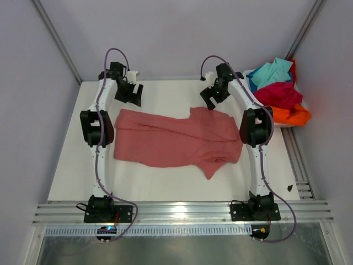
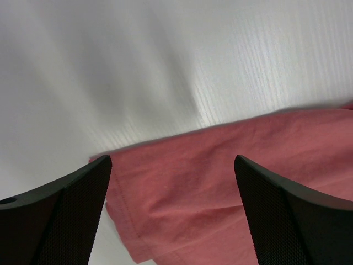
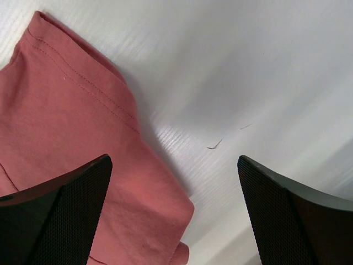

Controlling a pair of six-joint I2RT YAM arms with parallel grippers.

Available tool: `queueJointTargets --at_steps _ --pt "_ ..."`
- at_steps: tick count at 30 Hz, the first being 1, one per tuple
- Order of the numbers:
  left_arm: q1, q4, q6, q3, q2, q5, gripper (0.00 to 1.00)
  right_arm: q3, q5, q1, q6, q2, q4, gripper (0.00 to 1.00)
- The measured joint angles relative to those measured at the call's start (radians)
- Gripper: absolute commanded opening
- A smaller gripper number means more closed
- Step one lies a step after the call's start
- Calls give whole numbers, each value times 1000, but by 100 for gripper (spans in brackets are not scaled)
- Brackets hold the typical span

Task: Fold and stack the t-shirts

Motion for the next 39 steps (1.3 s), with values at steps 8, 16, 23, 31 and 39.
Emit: queueJointTargets --at_steps 8,16,23,31,39 --pt "1 -21 -64 -61 0 21 90 -11 -32 0 34 1 30 99" --pt "16 -32 -64 -148 0 -4 90 -37 -53 0 41 1 38 99" --pt "43 -21 -64 -145 -2 -50 90 -41 -68 0 50 1 40 99" --pt "88 -2 -62 -85 -11 -63 91 -45 -71 0 50 3 42 99" --pt "87 2 -64 -81 -11 -51 91 -47 -74 0 50 16 44 99"
